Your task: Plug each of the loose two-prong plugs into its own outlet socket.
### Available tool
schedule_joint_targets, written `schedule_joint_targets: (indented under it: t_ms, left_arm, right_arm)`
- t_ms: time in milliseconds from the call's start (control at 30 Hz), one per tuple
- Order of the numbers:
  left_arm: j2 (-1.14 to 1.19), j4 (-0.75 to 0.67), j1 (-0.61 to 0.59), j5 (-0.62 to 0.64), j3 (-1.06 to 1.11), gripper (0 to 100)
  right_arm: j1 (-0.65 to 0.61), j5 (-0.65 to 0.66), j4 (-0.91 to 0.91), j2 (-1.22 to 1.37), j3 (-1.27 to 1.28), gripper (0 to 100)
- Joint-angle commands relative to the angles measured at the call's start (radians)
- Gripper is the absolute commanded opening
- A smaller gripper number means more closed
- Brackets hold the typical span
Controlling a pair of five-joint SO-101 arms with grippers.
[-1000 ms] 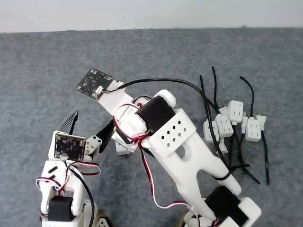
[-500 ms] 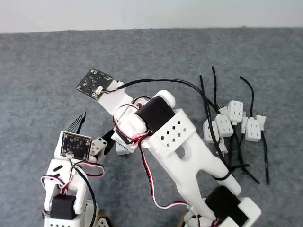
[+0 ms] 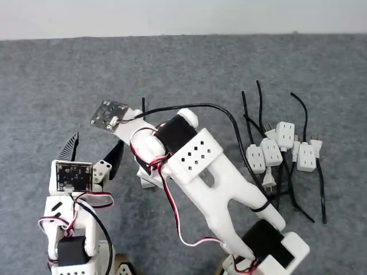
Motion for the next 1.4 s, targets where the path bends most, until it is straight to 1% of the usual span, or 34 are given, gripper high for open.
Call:
schedule_joint_targets:
  t_ms: [0,167,267,433,567,767,967,1133,1367]
  left_arm:
    - [-0.017,0.02,-0.049,-0.018,-0.107,35]
    - [-0.017,0.08,-0.124,-0.025,-0.188,35]
    - [-0.017,0.109,-0.186,-0.026,-0.239,35]
    - [-0.017,0.166,-0.275,-0.061,-0.309,35]
    - [-0.017,0.196,-0.351,-0.089,-0.335,35]
    - [-0.017,0.204,-0.465,-0.091,-0.386,35]
    - [-0.017,0.204,-0.489,-0.095,-0.403,35]
    - [-0.017,0.203,-0.543,-0.094,-0.42,35]
    - [-0.017,0.207,-0.545,-0.094,-0.423,35]
  right_arm:
    - [0.016,0.144,0.041,-0.005,-0.087,0.7]
    - [0.004,0.365,0.038,-0.001,-0.095,0.7]
    - [-0.001,0.434,0.005,0.004,-0.097,0.7]
    - [0.002,0.47,-0.067,0.113,-0.098,0.7]
    - [0.002,0.5,-0.059,0.214,-0.173,0.7]
    - [-0.019,0.548,-0.001,0.369,-0.351,0.7]
    - [-0.025,0.586,0.036,0.495,-0.448,0.7]
    - [-0.05,0.583,0.039,0.503,-0.454,0.7]
    - [-0.064,0.589,0.039,0.512,-0.453,0.7]
